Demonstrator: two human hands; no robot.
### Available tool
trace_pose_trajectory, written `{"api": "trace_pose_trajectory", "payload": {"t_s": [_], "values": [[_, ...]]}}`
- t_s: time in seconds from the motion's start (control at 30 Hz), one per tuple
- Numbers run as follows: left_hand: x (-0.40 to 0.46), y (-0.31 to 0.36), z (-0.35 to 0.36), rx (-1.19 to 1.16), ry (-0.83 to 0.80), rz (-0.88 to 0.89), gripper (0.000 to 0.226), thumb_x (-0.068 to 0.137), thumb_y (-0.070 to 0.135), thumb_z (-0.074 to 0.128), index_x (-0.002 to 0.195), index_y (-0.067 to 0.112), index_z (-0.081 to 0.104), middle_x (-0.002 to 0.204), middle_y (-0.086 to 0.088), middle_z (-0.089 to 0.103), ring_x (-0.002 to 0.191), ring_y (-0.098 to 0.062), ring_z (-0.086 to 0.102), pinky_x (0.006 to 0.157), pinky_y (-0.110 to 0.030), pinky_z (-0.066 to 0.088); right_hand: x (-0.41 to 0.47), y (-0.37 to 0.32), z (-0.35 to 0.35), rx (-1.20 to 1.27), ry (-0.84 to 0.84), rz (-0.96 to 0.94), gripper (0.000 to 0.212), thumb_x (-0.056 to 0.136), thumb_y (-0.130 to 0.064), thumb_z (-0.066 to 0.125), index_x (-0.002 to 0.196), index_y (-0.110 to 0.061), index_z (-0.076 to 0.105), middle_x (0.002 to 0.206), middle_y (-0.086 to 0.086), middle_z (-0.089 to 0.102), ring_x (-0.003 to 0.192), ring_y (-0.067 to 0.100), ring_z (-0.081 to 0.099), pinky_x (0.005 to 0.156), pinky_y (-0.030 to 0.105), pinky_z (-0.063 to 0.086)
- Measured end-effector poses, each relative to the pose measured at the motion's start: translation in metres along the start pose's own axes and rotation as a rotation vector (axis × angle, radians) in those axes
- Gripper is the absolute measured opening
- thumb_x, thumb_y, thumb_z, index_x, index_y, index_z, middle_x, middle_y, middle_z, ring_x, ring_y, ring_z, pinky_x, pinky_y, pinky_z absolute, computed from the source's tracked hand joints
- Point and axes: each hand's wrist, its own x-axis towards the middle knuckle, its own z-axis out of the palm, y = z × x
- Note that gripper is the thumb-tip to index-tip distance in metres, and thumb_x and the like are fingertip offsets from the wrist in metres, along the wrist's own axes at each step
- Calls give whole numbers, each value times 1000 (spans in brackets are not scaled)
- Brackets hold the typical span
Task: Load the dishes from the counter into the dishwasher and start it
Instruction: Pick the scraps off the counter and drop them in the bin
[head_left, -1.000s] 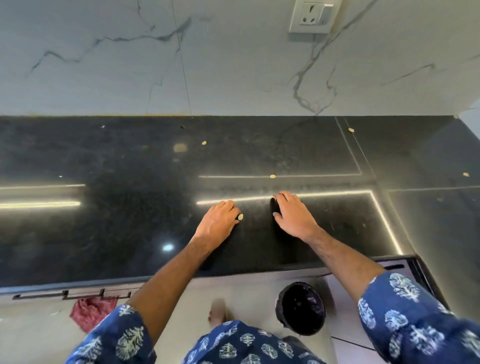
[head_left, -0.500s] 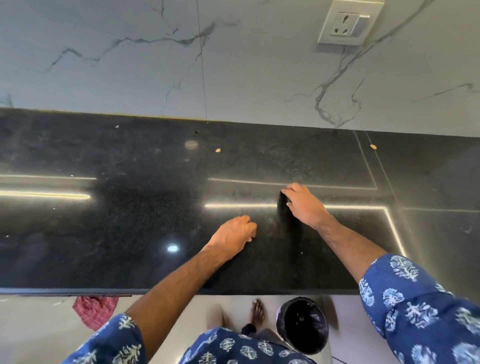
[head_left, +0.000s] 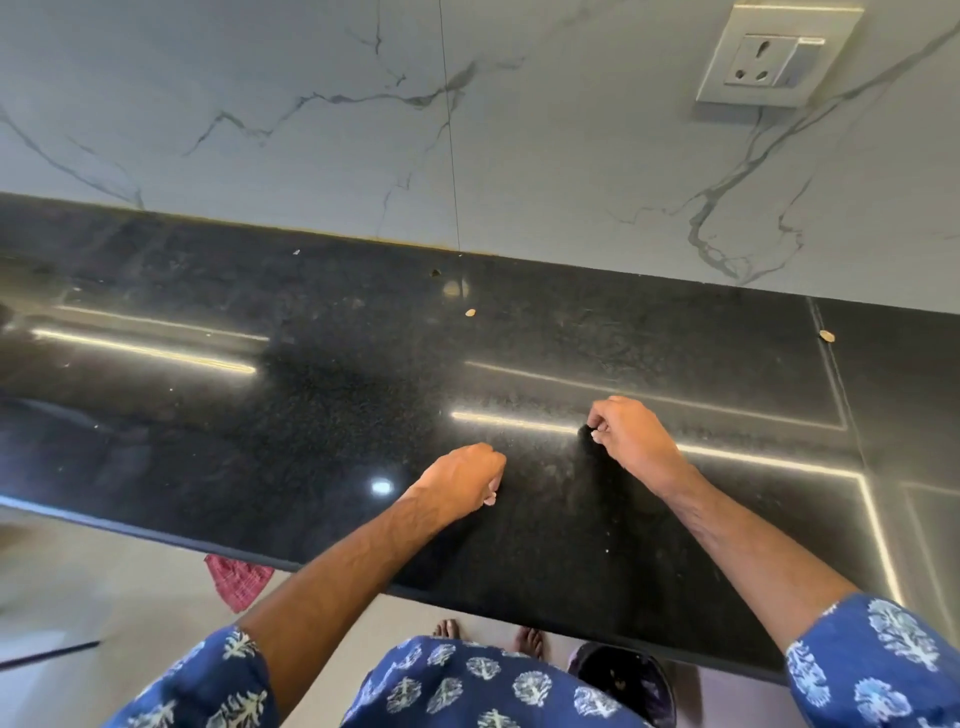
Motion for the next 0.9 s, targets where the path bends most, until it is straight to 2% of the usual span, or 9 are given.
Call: {"api": "trace_pose_trajectory", "payload": {"t_s": [0.17,0.23,0.4,0.53,0.67,0.77,0.83,0.9], "values": [[-8,1,4,56,44,29,16,90,15,67,103,18,58,105,-2,54,91,-20,56,76,-35,51,13,1,-13,145,-147,86,14,80,1,65,88,-9,71,85,4,71,80,21,69,76,37,57],[-11,1,7,-5,66,4,18,91,17,68,101,19,54,101,0,54,84,-15,53,72,-32,48,15,2,-15,162,-182,81,14,81,1,65,88,-9,70,84,6,72,79,22,69,73,36,56],[-13,1,11,-106,82,-51,23,91,18,69,89,28,49,93,8,48,81,-10,52,71,-24,41,17,2,-12,185,-145,53,13,80,-2,68,84,-14,70,83,-3,70,77,13,67,68,24,53],[-14,-4,9,-100,88,-25,17,91,23,70,92,23,53,95,9,45,82,-9,49,72,-23,40,26,-12,-6,335,-195,43,12,80,-9,74,84,-19,70,81,-5,72,74,9,67,62,17,50],[-16,-6,8,-35,104,72,11,95,23,64,101,19,55,102,2,50,90,-14,52,79,-30,48,33,-41,6,678,-279,92,16,85,-4,66,95,-14,74,81,1,71,72,7,65,65,22,55],[-21,-9,8,-30,114,171,13,94,19,60,93,23,48,93,4,49,83,-13,50,74,-30,45,40,-67,12,1074,-341,286,24,89,3,48,87,-4,71,75,4,64,67,8,60,60,22,51],[-24,-19,7,-119,126,208,16,93,18,59,90,26,46,89,10,48,79,-7,47,72,-26,42,49,-81,13,1353,-387,429,27,86,5,37,79,-4,62,69,5,52,58,12,51,51,22,42],[-25,-32,3,-329,187,151,14,92,17,63,97,28,56,87,17,49,79,0,49,75,-16,40,60,-91,15,1452,-416,504,24,86,0,35,77,-7,56,64,2,43,51,12,39,44,21,33]]}}
